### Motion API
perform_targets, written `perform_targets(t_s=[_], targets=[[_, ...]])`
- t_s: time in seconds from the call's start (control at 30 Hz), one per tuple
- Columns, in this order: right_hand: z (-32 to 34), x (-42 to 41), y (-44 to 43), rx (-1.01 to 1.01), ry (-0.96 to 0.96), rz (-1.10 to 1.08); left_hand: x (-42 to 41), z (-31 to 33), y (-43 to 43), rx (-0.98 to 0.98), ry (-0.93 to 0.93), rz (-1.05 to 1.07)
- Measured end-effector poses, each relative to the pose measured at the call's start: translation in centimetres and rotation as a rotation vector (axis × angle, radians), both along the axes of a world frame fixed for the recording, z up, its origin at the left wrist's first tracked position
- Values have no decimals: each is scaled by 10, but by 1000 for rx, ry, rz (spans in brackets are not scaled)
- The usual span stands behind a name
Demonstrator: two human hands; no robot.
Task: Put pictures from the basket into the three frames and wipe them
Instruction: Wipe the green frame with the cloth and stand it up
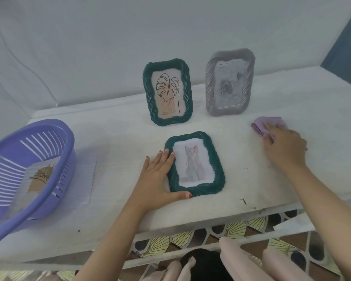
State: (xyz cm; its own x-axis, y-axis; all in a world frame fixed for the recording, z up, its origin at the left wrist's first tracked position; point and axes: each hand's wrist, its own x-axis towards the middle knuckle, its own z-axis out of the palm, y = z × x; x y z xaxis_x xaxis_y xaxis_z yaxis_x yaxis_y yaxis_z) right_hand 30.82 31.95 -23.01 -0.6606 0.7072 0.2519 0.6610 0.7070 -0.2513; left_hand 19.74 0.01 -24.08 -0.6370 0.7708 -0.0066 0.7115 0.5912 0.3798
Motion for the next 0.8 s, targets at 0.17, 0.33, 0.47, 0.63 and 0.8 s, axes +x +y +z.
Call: perform_targets(t_s=[0.17, 0.33, 0.47, 0.63, 0.8], targets=[[7, 2, -9, -23, 140, 17, 4, -1, -2, 43, 7, 15], [20, 4, -34, -257, 530, 5, 7, 0, -3, 63, -7, 18], [31, 1, -66, -680, 759, 0, 7, 1, -5, 97, -31, 21], [45, 0, -114, -782, 799, 141, 9, 2, -8, 131, -56, 22], [34, 1, -147, -525, 264, 591, 9, 1, -8, 139, -45, 29]])
